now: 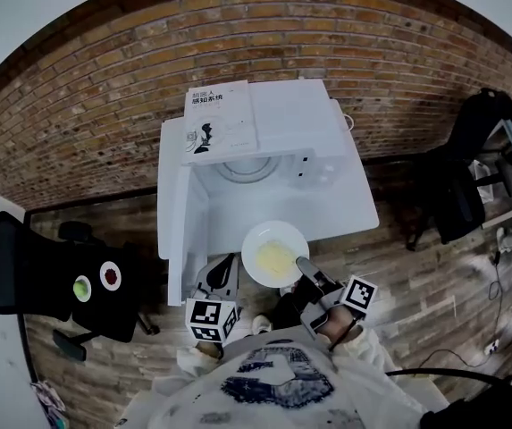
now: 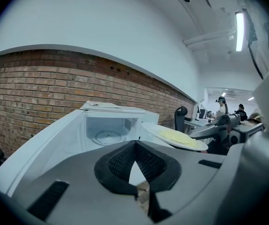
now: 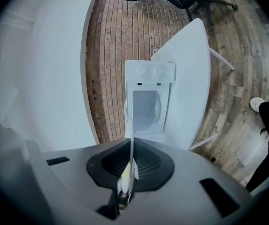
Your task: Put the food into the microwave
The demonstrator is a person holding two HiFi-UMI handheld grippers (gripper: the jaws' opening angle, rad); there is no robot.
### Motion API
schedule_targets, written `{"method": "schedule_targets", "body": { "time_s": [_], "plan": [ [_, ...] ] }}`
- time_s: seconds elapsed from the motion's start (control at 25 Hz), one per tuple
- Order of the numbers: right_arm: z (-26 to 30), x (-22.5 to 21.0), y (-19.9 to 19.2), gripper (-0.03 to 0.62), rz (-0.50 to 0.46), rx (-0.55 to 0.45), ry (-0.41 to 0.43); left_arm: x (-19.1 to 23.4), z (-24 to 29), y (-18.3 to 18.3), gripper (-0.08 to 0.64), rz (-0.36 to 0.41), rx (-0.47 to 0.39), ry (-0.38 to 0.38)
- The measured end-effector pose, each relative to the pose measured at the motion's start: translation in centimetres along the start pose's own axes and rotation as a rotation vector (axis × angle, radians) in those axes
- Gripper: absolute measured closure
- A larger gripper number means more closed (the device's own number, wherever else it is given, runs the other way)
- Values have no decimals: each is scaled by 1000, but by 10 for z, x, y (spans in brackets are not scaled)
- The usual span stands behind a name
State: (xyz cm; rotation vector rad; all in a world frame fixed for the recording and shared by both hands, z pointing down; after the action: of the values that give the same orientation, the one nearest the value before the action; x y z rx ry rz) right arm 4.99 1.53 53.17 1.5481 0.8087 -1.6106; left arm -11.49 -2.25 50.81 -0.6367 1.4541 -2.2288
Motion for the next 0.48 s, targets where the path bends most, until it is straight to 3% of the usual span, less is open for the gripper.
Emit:
{"method": "schedule_targets", "body": {
  "time_s": [0.48],
  "plan": [
    [52, 1, 74, 568, 1, 87, -15, 14, 71, 29, 552, -19, 15, 81]
  ]
}}
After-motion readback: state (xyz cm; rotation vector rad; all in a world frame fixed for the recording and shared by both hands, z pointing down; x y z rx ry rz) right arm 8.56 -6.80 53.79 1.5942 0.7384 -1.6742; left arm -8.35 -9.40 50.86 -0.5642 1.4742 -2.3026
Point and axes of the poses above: the fingertips, and each gripper's own axes: z forward along the fingers, x to its left, y out of its top, the point moved 1 cm from there along -z, backward along the fingers, and after that the axes turned 3 degrees about x, right-handed, at the moved point
